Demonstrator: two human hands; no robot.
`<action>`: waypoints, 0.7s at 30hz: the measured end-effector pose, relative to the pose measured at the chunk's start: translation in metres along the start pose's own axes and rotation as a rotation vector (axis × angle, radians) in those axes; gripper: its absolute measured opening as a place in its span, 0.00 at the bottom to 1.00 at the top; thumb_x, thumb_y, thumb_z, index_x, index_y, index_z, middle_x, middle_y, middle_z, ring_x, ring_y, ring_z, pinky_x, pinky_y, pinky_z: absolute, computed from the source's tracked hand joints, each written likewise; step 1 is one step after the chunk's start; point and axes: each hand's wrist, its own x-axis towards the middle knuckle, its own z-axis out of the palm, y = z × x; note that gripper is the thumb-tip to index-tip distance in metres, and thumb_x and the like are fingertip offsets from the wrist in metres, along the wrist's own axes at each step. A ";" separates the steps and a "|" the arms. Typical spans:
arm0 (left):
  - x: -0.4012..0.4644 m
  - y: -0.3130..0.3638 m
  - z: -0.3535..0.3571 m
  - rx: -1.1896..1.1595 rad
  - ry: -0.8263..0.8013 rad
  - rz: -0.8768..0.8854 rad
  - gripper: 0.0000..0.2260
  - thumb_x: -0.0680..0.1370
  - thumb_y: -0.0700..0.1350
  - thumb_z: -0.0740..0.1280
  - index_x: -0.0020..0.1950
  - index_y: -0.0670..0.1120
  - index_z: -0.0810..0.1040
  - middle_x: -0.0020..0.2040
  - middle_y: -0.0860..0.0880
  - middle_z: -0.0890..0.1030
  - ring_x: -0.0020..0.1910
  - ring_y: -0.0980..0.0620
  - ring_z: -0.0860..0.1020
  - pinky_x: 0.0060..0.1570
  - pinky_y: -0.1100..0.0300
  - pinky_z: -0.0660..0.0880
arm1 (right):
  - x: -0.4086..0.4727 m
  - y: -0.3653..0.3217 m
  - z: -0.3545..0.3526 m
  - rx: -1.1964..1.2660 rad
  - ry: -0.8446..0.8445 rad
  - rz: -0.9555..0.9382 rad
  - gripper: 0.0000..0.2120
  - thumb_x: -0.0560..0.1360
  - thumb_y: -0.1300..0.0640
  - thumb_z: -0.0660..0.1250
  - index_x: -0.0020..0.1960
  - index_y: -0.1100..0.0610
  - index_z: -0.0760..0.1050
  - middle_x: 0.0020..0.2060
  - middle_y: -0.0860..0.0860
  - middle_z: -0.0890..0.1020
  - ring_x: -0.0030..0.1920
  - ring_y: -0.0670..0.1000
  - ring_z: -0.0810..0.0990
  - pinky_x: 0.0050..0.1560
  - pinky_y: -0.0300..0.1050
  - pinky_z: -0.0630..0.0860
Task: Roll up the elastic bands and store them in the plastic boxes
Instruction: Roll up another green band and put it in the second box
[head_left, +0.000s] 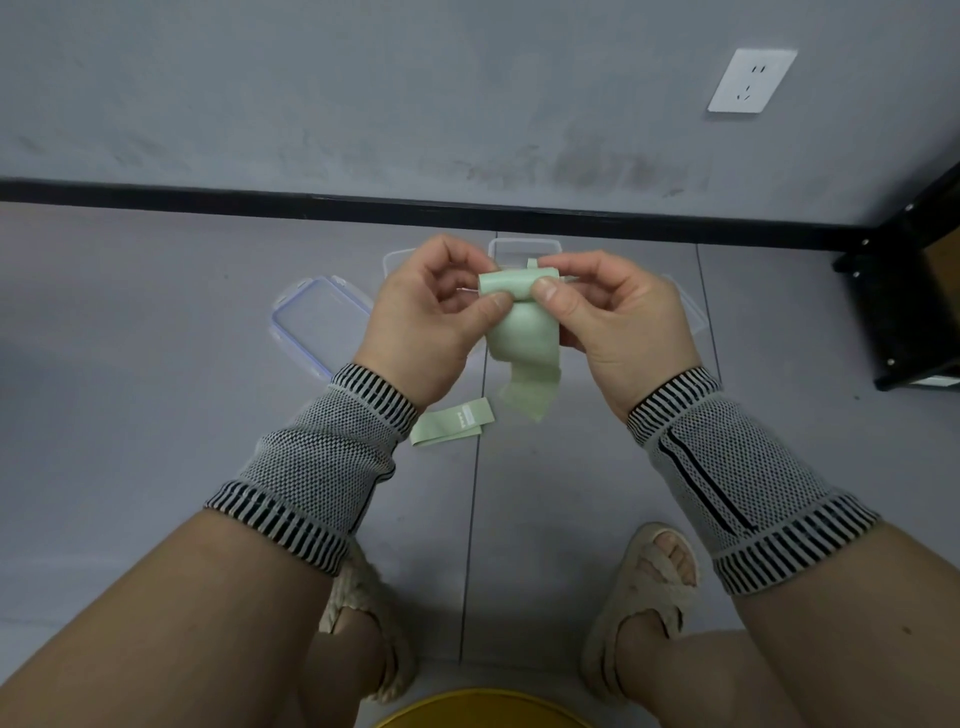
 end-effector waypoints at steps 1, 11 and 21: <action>0.000 0.000 0.000 0.001 0.002 0.000 0.09 0.70 0.36 0.69 0.44 0.47 0.73 0.42 0.47 0.80 0.39 0.53 0.80 0.43 0.61 0.78 | 0.000 0.000 0.000 -0.010 0.001 -0.009 0.08 0.73 0.64 0.70 0.52 0.59 0.79 0.44 0.63 0.83 0.45 0.60 0.83 0.48 0.58 0.81; 0.001 0.002 0.004 -0.104 0.030 -0.219 0.03 0.76 0.37 0.67 0.48 0.43 0.78 0.42 0.42 0.83 0.42 0.46 0.82 0.50 0.47 0.80 | 0.001 0.001 -0.001 0.007 0.011 -0.056 0.11 0.71 0.70 0.69 0.49 0.57 0.79 0.48 0.65 0.81 0.48 0.60 0.81 0.53 0.58 0.80; 0.000 0.006 0.000 -0.028 0.062 -0.108 0.08 0.73 0.34 0.69 0.47 0.46 0.78 0.45 0.41 0.81 0.46 0.44 0.80 0.52 0.45 0.78 | -0.004 0.010 0.011 -0.261 0.099 -0.105 0.17 0.76 0.63 0.66 0.65 0.59 0.75 0.51 0.48 0.82 0.51 0.44 0.81 0.58 0.42 0.77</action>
